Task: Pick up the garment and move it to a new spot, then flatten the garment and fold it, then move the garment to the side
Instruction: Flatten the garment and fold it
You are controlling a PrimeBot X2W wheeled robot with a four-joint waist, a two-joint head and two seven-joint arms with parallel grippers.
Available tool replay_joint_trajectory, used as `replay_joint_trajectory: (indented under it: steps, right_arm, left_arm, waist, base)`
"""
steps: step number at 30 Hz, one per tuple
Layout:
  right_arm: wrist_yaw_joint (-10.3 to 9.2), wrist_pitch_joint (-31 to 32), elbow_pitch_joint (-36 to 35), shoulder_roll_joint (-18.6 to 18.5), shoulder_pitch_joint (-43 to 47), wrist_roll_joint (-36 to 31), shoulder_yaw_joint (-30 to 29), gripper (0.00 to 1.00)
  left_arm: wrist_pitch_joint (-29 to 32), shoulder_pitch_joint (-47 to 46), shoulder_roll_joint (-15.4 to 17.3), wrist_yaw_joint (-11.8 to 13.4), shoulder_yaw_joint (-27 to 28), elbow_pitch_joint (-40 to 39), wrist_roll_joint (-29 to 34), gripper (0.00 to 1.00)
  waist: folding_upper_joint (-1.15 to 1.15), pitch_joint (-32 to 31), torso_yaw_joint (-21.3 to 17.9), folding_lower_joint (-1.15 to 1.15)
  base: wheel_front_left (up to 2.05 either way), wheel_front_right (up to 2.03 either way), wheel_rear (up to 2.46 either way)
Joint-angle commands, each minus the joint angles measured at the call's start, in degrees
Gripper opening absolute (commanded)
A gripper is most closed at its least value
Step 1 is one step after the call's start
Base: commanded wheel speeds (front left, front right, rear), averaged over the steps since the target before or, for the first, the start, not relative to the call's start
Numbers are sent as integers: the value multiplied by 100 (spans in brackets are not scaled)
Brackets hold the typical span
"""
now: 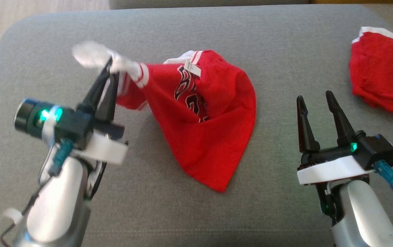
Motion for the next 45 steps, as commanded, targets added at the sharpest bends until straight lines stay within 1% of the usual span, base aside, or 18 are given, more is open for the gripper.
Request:
replay_joint_trajectory:
  steps: [1, 3, 6, 9, 12, 13, 15, 20, 27, 30, 36, 40, 45]
  right_arm:
    - [-5, -57, -160, 6, -71, 55, 119, 100]
    - [-5, -59, -153, 6, -82, 61, 112, 100]
    - [-5, -63, -136, 6, -96, 67, 106, 100]
    - [-5, -66, -116, 6, -106, 66, 107, 100]
    - [-5, -68, -101, 6, -116, 55, 110, 100]
    - [-5, -68, -95, 6, -119, 51, 109, 100]
    - [-5, -69, -86, 6, -128, 37, 108, 100]
    - [-5, -68, -91, 6, -106, 1, 82, 100]
    - [-5, -22, -88, 6, -46, -25, 66, 100]
    - [-5, -1, -103, 6, -23, -20, 50, 100]
    - [-5, 41, -149, 6, 19, -42, 43, 100]
    - [-5, 57, -170, 6, 11, -44, 45, 100]
    - [-5, 62, -162, 6, 15, -33, 37, 100]
  left_arm:
    - [-28, 10, 277, 35, 112, -184, 170, 0]
    - [-28, 190, 416, 69, 42, -42, 304, 0]
    - [-28, 460, 587, 108, -54, 438, 442, 0]
    - [-28, 627, 573, 30, -182, 1020, 406, 0]
    - [-28, 709, 391, -197, -365, 1374, 215, 0]
    - [-28, 722, 352, -240, -426, 1481, 193, 17]
    - [-28, 708, 269, -200, -441, 1593, 146, 100]
    - [-28, 651, 57, 66, -160, 1390, -147, 100]
    - [-28, 764, -131, 351, 389, 575, -519, 100]
    - [-28, 896, -204, 460, 610, 184, -583, 100]
    - [-28, 1084, -310, 551, 854, -314, -550, 100]
    - [-28, 1122, -398, 595, 998, -508, -577, 100]
    - [-28, 1222, -569, 550, 1116, -671, -667, 100]
  waist:
    - [0, 18, 72, 0]
    - [0, 29, 124, 0]
    - [0, 32, 177, 0]
    - [0, 25, 219, 0]
    - [0, 13, 247, 0]
    - [0, 5, 253, 0]
    - [0, -14, 261, 0]
    - [0, -62, 294, 0]
    - [0, -205, 330, 0]
    - [0, -266, 353, 0]
    - [0, -325, 427, 0]
    - [0, -314, 460, 0]
    - [0, -310, 537, 0]
  base:
    - [0, 0, 0]
    - [0, 0, 0]
    - [0, 0, 0]
    - [0, 0, 0]
    - [0, 0, 0]
    - [0, 0, 0]
    - [0, 0, 0]
    - [0, 0, 0]
    - [0, 0, 0]
    - [0, 0, 0]
    - [0, 0, 0]
    - [0, 0, 0]
    - [0, 0, 0]
